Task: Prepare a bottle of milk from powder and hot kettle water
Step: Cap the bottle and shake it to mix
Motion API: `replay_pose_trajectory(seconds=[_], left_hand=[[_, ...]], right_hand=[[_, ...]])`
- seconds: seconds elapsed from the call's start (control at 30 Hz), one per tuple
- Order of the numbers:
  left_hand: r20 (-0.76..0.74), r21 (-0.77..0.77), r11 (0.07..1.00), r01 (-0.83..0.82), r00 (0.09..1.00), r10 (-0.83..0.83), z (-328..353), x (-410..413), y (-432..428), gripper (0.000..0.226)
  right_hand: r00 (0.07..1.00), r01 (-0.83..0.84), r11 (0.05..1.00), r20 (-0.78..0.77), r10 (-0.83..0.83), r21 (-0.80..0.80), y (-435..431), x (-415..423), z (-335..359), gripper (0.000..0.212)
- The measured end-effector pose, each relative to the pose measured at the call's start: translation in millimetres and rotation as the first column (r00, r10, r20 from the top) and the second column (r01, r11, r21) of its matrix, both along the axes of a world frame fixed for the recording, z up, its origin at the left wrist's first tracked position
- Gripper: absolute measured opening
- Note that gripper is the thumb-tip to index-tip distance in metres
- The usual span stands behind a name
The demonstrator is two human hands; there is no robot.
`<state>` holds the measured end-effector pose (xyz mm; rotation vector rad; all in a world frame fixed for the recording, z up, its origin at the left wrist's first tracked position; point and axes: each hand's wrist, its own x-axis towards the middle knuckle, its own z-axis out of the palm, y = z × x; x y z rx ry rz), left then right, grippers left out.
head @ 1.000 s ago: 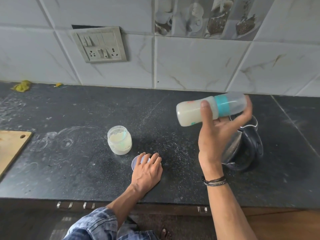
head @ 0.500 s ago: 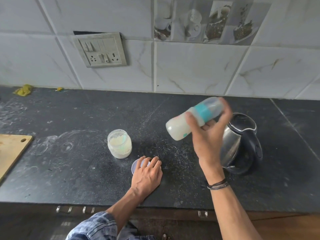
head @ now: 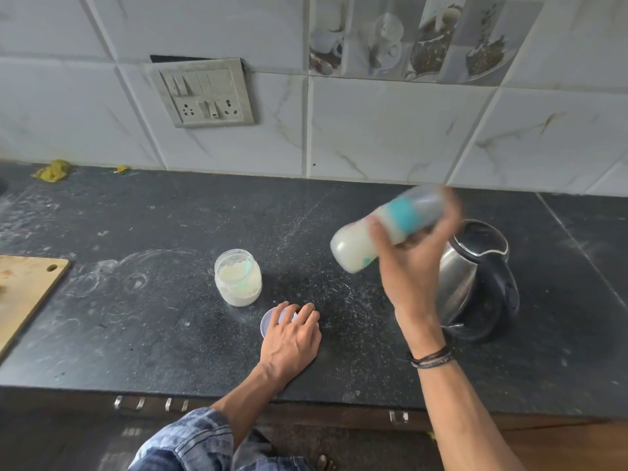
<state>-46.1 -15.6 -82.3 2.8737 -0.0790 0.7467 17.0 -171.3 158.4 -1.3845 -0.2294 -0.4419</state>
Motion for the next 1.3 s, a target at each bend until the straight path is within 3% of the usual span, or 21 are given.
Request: replay_pose_trajectory(seconds=[0.07,0.23,0.33,0.37,0.53,0.57,0.67,0.83,1.0,1.1,1.17,1.27,1.3], left_hand=[[-0.001,-0.004,1.000,-0.002,1.000,0.002,-0.7,0.9,0.0,0.024],[-0.004,-0.017,1.000,0.008,1.000,-0.008,-2.1,0.9,-0.1,0.018],[0.008,-0.019,1.000,0.015,1.000,-0.015,-3.4,1.7,1.1,0.014],[0.006,-0.020,1.000,0.019,1.000,-0.019,-4.1,1.8,0.7,0.013],[-0.020,-0.023,1.000,0.003,1.000,-0.004,-1.2,2.1,-0.4,0.014],[-0.020,-0.024,1.000,0.009,1.000,-0.010,-1.1,1.1,-0.3,0.015],[-0.016,-0.011,1.000,0.011,1.000,-0.011,-0.6,0.8,0.7,0.016],[-0.028,-0.003,1.000,-0.003,1.000,0.003,-1.8,1.8,-0.7,0.018],[-0.020,-0.003,1.000,0.000,1.000,-0.001,-3.3,1.2,-0.3,0.017],[-0.024,0.000,1.000,-0.015,1.000,0.015,-1.4,1.7,-1.0,0.017],[-0.029,0.008,1.000,-0.013,0.999,0.013,-1.4,0.9,-0.3,0.016],[-0.021,-0.001,1.000,-0.004,1.000,0.004,-1.0,0.8,0.4,0.017],[-0.023,-0.005,1.000,-0.002,1.000,0.002,-1.2,0.9,0.1,0.016]], right_hand=[[0.994,-0.104,0.994,-0.042,0.103,-0.018,-0.6,-0.7,0.6,0.083],[0.981,0.108,0.987,0.149,-0.125,0.118,-2.3,5.7,7.2,0.090],[0.997,-0.071,0.995,-0.032,0.069,-0.074,4.7,1.2,1.1,0.087],[0.994,-0.097,0.993,-0.048,0.093,-0.067,2.8,0.0,-1.7,0.086],[0.977,0.156,0.978,0.123,-0.174,0.140,-6.2,8.3,-4.9,0.089],[0.983,0.152,0.982,0.081,-0.162,0.115,-5.9,10.5,-7.0,0.088],[0.996,-0.073,0.997,-0.048,0.071,-0.032,-7.4,12.6,-8.1,0.084],[0.974,0.101,0.993,0.197,-0.110,0.057,-19.5,23.9,-0.3,0.083],[0.994,-0.097,0.993,-0.060,0.093,-0.069,-6.3,11.9,-14.4,0.088],[0.991,0.117,0.988,0.058,-0.124,0.105,-10.6,10.4,-15.5,0.087],[0.975,0.196,0.974,0.081,-0.206,0.112,-10.6,12.8,-17.3,0.087],[0.999,-0.017,0.996,-0.033,0.015,-0.087,-6.9,10.4,-18.7,0.086],[0.998,-0.036,0.996,-0.048,0.032,-0.085,-8.4,8.6,-18.2,0.086]])
